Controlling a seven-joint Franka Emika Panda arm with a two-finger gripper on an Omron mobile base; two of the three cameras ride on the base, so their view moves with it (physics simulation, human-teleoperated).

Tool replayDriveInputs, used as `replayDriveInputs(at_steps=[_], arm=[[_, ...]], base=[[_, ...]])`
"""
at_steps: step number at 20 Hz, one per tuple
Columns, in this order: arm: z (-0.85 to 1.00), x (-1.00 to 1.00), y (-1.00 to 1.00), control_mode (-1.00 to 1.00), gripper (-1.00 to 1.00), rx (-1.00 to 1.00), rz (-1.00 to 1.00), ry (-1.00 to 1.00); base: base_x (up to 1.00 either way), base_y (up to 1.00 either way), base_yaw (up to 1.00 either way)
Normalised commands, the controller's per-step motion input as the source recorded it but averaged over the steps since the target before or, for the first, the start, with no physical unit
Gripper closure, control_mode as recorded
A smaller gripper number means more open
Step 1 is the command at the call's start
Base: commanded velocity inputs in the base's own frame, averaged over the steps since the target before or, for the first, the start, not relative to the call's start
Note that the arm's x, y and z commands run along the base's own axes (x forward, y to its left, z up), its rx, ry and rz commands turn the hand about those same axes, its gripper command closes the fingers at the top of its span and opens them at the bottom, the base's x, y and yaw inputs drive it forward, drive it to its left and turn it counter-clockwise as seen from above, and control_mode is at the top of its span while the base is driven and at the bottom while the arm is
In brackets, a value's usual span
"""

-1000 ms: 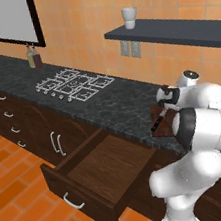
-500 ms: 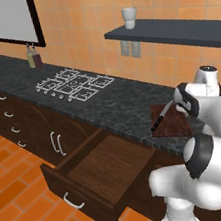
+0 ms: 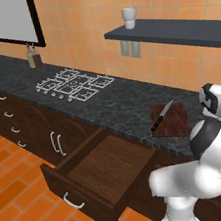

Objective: Pick up the knife from the drawer and place it on the cutting board. Then place the meat from the plate to the cutting board.

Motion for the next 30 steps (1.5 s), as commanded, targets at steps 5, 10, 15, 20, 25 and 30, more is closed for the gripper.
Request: replayDriveInputs(at_steps=[5,10,15,20,25,30], arm=[[-0.37,-0.12,-0.43,-1.00,-1.00,0.01,-0.13,0.06],[-0.56,0.02,-0.02,-1.00,-1.00,0.00,-0.03,-0.01],[-0.28,0.47,0.00,-1.00,-1.00,0.00,0.00,-0.04],[-0.27,0.27,-0.19,-1.00,-1.00,-0.01,-0.01,0.00],[-0.21,0.00,-0.34,-1.00,-1.00,0.00,-0.07,0.00],[-0.08,-0.05,-0.09,-1.00,1.00,0.00,-0.03,0.00]], base=[[0.00,0.00,0.00],[0.00,0.00,0.00],[0.00,0.00,0.00],[0.00,0.00,0.00],[0.00,0.00,0.00],[0.00,0.00,0.00]])
